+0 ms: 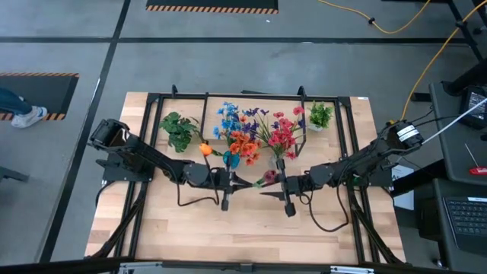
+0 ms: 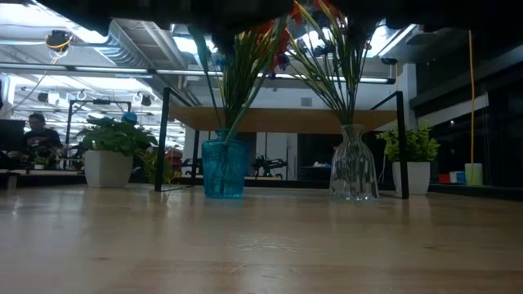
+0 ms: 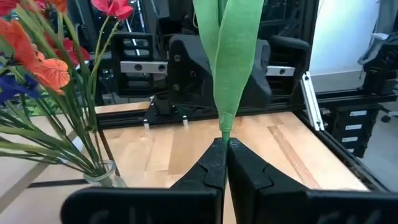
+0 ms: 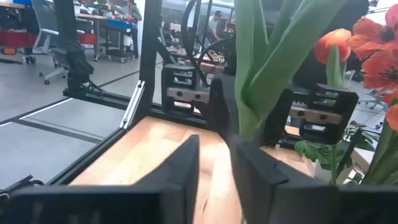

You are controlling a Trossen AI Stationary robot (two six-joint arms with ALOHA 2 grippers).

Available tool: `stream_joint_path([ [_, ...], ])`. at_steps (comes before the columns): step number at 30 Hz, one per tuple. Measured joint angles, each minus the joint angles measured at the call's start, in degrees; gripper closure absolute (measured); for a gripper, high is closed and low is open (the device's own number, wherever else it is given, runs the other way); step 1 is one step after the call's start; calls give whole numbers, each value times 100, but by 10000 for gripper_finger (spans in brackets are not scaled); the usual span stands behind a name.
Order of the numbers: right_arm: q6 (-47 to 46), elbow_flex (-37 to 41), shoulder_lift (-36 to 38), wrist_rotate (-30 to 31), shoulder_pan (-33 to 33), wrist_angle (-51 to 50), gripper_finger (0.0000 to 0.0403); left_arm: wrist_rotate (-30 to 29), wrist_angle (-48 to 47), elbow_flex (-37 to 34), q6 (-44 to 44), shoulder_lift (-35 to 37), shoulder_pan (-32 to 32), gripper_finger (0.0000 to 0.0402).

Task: Pick and place flowers into a vace then onto a shelf
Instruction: Put the red flower into the transparent vase

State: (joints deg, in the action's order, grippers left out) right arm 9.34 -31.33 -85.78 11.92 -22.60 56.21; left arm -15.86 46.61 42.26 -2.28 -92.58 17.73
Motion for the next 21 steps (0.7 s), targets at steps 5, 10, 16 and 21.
stream_joint_path([
  [5, -7, 0, 0, -2, 115, 22, 255, 33, 19, 0, 2, 0, -81, 398],
  [10, -155, -2, 0, 2, 327, 45, 229, 214, 269, 0, -45, -2, -102, 398],
  [16, -308, -4, 0, -226, 494, 161, 225, 346, 265, 0, -192, -2, -125, 398],
  [21, -289, -194, 0, -561, 517, 109, 229, 340, 269, 0, -165, -2, -264, 398],
])
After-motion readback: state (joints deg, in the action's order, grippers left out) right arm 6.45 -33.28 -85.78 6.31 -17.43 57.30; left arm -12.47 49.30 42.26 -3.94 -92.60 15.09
